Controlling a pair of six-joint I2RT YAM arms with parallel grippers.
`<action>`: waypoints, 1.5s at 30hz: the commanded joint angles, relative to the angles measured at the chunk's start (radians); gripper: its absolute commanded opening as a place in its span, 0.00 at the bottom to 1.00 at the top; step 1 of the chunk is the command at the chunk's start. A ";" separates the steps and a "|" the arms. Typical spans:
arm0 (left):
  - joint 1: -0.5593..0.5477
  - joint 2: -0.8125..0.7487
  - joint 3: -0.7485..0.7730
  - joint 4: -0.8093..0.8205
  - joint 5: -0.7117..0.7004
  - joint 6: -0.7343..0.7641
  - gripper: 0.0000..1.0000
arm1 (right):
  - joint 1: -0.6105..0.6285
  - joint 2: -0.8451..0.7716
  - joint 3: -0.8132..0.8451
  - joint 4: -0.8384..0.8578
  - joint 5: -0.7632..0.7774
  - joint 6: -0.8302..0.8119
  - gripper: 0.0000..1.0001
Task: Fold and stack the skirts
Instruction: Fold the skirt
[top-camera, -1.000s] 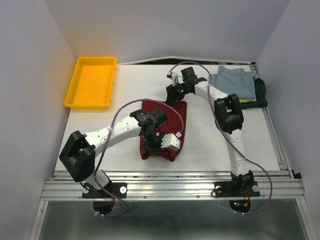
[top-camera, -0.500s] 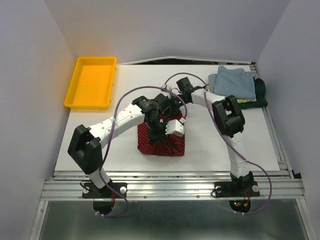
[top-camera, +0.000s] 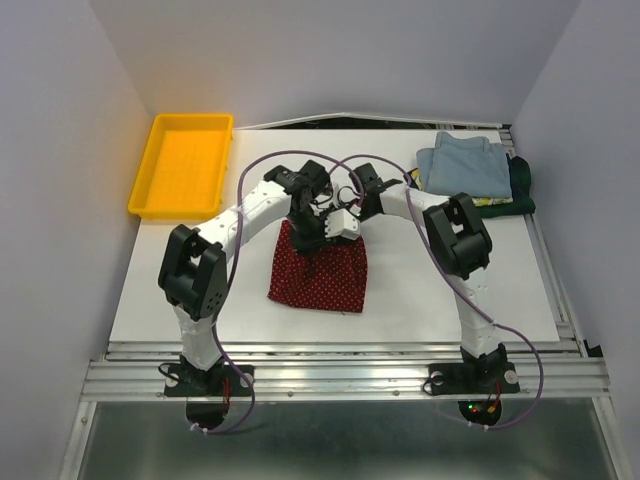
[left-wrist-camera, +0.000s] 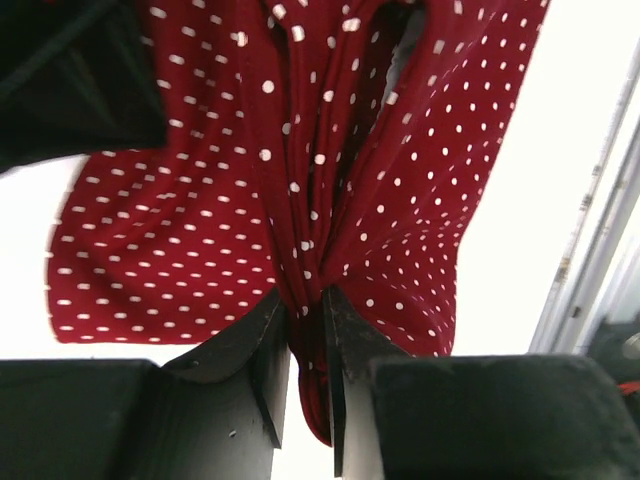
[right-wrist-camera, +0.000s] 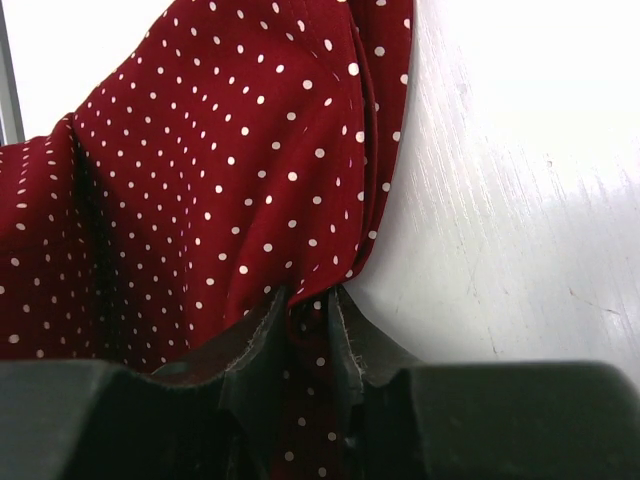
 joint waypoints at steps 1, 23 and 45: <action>0.006 0.006 0.072 0.000 -0.029 0.057 0.28 | 0.014 -0.010 0.020 -0.047 0.065 -0.011 0.29; 0.041 -0.002 -0.001 0.220 -0.100 0.147 0.31 | -0.029 0.022 0.170 -0.035 0.119 0.130 0.35; 0.253 0.178 0.189 0.046 0.248 0.045 0.99 | -0.061 0.080 0.229 -0.058 0.090 0.126 0.41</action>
